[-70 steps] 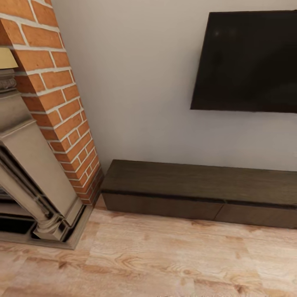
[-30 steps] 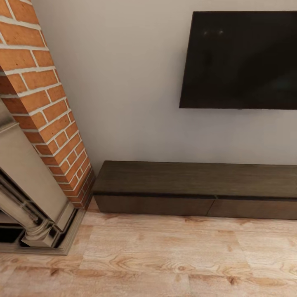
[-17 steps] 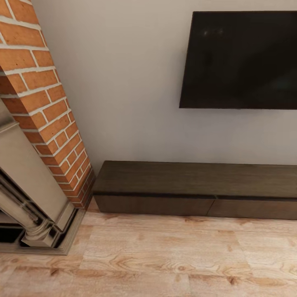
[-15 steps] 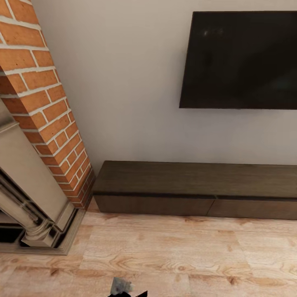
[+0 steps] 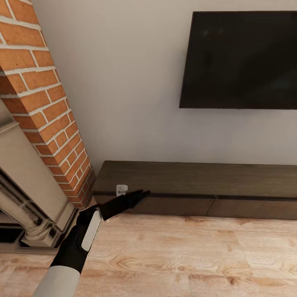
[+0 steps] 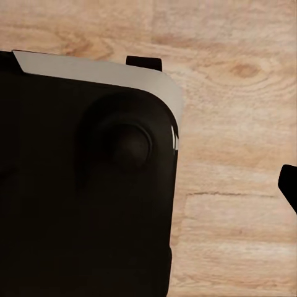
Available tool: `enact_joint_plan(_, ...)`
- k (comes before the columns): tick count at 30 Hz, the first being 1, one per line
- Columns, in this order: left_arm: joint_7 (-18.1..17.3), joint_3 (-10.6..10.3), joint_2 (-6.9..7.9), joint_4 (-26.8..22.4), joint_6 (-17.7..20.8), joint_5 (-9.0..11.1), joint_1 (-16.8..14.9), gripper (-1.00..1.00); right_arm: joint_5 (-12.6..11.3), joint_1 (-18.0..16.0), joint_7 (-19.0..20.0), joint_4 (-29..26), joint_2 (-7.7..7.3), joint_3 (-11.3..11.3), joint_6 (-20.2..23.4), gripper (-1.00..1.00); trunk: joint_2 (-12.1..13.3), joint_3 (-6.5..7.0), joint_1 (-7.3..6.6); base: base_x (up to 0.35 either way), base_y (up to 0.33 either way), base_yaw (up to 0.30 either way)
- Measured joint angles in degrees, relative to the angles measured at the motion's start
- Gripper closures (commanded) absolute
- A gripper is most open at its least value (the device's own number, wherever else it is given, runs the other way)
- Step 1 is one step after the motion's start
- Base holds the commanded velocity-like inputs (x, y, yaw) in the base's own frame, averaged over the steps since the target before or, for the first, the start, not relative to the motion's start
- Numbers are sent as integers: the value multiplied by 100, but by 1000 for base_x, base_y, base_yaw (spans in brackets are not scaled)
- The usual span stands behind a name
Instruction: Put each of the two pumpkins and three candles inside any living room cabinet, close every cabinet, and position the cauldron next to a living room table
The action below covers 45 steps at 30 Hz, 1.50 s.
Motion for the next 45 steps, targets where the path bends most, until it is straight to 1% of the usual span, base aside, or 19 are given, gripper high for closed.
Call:
enact_joint_plan(7,-426,85,10,-154,-1,124,-266,-100,-10,0,0,-39,2,-16,0,-100,0,0,0,0,0,0)
enact_joint_plan(9,-518,134,67,-253,33,450,-324,-100,-10,0,0,-39,6,-21,4,-100,0,0,0,0,0,0)
enact_joint_plan(12,-705,215,430,-340,73,1355,-354,-100,48,-7,-84,-74,20,12,27,-100,0,0,0,0,0,0)
enact_joint_plan(13,-727,224,497,-344,76,1530,-355,-100,96,-13,-123,-108,22,32,34,-100,0,0,0,0,0,0)
enact_joint_plan(14,-773,234,679,-333,82,2030,-360,-100,389,-49,-317,-283,28,162,66,-100,0,0,0,0,0,0)
enact_joint_plan(15,-788,233,815,-306,87,2333,-358,-100,737,-76,-562,-460,31,305,108,-100,0,0,0,0,0,0)
enact_joint_plan(18,-808,220,1051,-185,94,2777,-356,-100,1833,-111,-1592,-886,124,634,275,-100,0,0,0,0,0,0)
enact_joint_plan(19,-809,221,1069,-153,95,2811,-355,-100,2037,-113,-1808,-932,167,674,308,-100,0,0,0,0,0,0)
enact_joint_plan(21,-810,224,1108,-20,96,2888,-359,-100,2890,-119,-2656,-1049,356,829,408,-100,0,0,0,0,0,0)
enact_joint_plan(23,-789,209,1101,47,95,2905,-362,-100,4015,-123,-3363,-1088,579,989,492,-100,0,0,0,0,0,0)
enact_joint_plan(24,-782,204,1079,57,93,2906,-362,-100,4352,-124,-3489,-1092,656,1025,558,-100,0,0,0,0,0,0)
enact_joint_plan(27,-712,189,901,92,90,2907,-363,-100,5789,-124,-3886,-1108,961,1149,1136,-100,0,0,0,0,0,0)
enact_joint_plan(31,-686,152,802,101,87,2908,-363,-100,6813,-129,-4388,-1124,1085,1340,1714,-100,0,0,0,0,0,0)
enact_joint_plan(34,-668,55,778,116,81,2908,-363,-100,7232,-131,-4685,-1281,1097,1525,1887,-100,0,0,0,0,0,0)
enact_joint_plan(36,-655,-69,738,119,76,2905,-363,-100,7356,-138,-4946,-1539,1099,1570,1999,-100,0,0,0,0,0,0)
enact_joint_plan(39,-649,-170,700,151,54,2915,-360,-100,7411,-192,-5381,-1781,1087,1590,2189,-100,0,0,0,0,0,0)
enact_joint_plan(40,-651,-201,600,312,66,2930,-357,-100,7427,-285,-5789,-1844,1073,1596,2399,-100,0,0,0,0,0,0)
enact_joint_plan(43,-654,-223,478,571,89,2923,-366,-100,7427,-571,-5965,-1848,1067,1599,2593,-100,0,0,0,0,0,0)
enact_joint_plan(45,-655,-232,425,640,100,2914,-371,-100,7403,-989,-5929,-1683,1063,1591,2651,-100,0,0,0,0,0,0)
